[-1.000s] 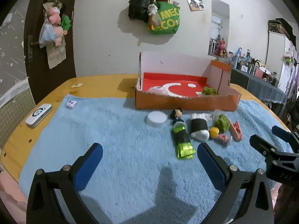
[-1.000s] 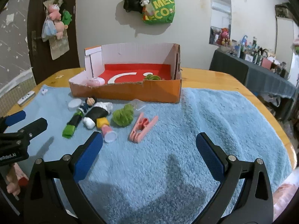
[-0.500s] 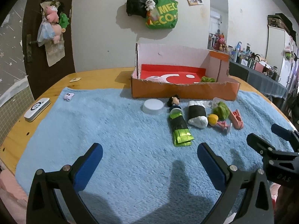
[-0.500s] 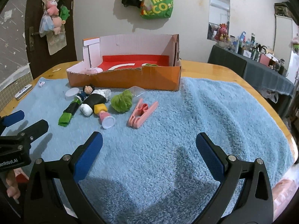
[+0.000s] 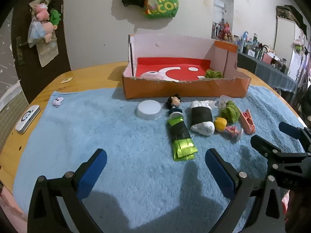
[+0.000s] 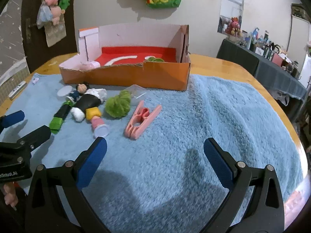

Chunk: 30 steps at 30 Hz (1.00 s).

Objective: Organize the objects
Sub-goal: 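Lift both tools out of the box and back over the towel, then grasp the pink clothes clip with the right tool while the left tool grasps the green snack bar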

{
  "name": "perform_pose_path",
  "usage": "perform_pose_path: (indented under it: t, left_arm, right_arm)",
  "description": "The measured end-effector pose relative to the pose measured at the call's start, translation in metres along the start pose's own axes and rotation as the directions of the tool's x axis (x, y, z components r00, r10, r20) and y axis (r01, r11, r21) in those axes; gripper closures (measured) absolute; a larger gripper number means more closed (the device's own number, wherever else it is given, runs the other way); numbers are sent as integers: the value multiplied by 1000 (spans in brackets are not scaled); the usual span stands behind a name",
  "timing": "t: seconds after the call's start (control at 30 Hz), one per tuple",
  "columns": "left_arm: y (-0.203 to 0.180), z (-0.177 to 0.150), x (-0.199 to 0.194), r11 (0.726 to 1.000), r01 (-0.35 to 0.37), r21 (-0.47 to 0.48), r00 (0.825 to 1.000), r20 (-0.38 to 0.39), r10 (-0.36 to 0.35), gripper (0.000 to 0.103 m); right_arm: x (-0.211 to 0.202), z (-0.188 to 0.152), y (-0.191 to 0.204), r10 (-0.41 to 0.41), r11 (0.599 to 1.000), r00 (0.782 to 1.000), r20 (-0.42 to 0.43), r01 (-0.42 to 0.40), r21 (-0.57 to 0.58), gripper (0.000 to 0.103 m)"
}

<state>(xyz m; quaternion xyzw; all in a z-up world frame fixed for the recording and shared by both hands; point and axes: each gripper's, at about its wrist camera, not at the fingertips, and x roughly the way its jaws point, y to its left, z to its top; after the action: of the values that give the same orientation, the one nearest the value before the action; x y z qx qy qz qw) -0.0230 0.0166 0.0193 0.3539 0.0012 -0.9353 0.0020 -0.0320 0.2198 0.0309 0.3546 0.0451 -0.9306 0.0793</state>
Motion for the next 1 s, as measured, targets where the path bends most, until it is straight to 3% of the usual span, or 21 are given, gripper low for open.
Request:
perform_pose_path:
  t: [0.3, 0.43, 0.7, 0.9, 1.0]
  left_arm:
    - [-1, 14, 29, 999, -3, 40, 992, -126, 8, 0]
    - [7, 17, 36, 999, 32, 29, 985, -169, -27, 0]
    - [33, 21, 34, 1000, 19, -5, 981, -192, -19, 0]
    - [25, 28, 33, 999, 50, 22, 984, -170, -46, 0]
    - [21, 31, 37, 997, 73, 25, 981, -182, -67, 5]
  right_arm:
    - [23, 14, -6, -2, 1000, 995, -104, -1, -28, 1]
    - [29, 18, -9, 10, 999, 991, -130, -15, -38, 2]
    - [31, 22, -27, -6, 1000, 989, -151, 3, -21, 2]
    - [32, 30, -25, 32, 999, 988, -152, -37, -34, 2]
    - [36, 35, -20, 40, 997, 987, -158, -49, -53, 2]
